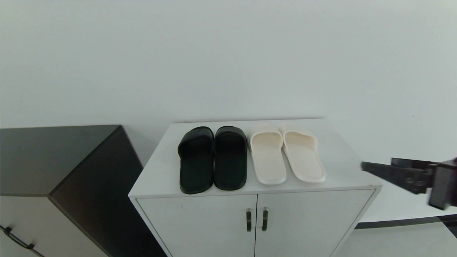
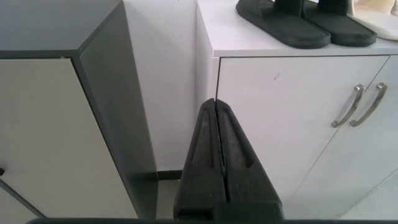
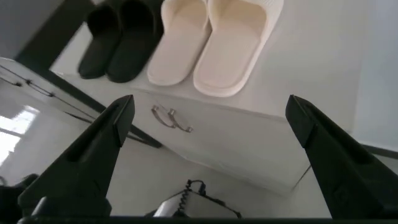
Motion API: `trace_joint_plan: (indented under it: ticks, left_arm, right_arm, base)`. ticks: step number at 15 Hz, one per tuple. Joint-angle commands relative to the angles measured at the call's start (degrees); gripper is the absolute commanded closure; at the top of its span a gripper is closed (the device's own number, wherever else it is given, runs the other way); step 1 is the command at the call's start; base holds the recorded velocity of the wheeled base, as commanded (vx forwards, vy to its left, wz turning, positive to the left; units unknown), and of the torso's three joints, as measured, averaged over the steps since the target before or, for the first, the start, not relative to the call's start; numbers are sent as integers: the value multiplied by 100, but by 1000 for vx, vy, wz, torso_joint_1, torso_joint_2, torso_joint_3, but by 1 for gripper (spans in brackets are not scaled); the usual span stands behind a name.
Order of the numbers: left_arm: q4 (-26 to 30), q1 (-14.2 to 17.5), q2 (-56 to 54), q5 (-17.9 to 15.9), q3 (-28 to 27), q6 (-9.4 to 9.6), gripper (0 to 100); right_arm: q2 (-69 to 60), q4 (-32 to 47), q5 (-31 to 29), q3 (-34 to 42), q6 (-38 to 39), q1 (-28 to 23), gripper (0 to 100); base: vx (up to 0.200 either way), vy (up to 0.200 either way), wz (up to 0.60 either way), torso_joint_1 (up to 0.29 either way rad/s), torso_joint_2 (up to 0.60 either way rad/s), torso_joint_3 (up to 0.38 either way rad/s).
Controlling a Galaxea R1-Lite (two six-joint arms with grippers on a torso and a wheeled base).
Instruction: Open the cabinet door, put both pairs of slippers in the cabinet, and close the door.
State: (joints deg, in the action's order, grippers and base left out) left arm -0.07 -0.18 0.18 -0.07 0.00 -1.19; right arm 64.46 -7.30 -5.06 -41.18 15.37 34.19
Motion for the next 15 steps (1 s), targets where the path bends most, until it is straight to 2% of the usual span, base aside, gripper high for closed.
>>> trace_joint_plan:
  ticks: [1, 3, 7, 9, 15]
  left_arm:
    - [-1, 1, 8, -1, 0, -4, 100]
    - [-1, 1, -1, -1, 0, -4, 100]
    - [7, 1, 8, -28, 0, 5, 100]
    - [7, 1, 8, -19, 0, 5, 100]
    - [7, 1, 8, -19, 0, 5, 100]
  right_arm:
    - [1350, -333, -812, -452, 18, 694, 0]
    - [1886, -571, -1226, -751, 27, 914, 0]
    - [2905, -1115, -1797, -1182, 80, 993, 0]
    - [3345, -1449, -2447, -1472, 54, 984, 0]
    - [4021, -1564, -2561, -1938, 89, 984, 0]
  base:
    - [0, 0, 0, 0, 0, 0]
    - [0, 0, 0, 0, 0, 0]
    - [0, 0, 0, 0, 0, 0]
    - [0, 0, 0, 0, 0, 0]
    - [0, 0, 0, 0, 0, 0]
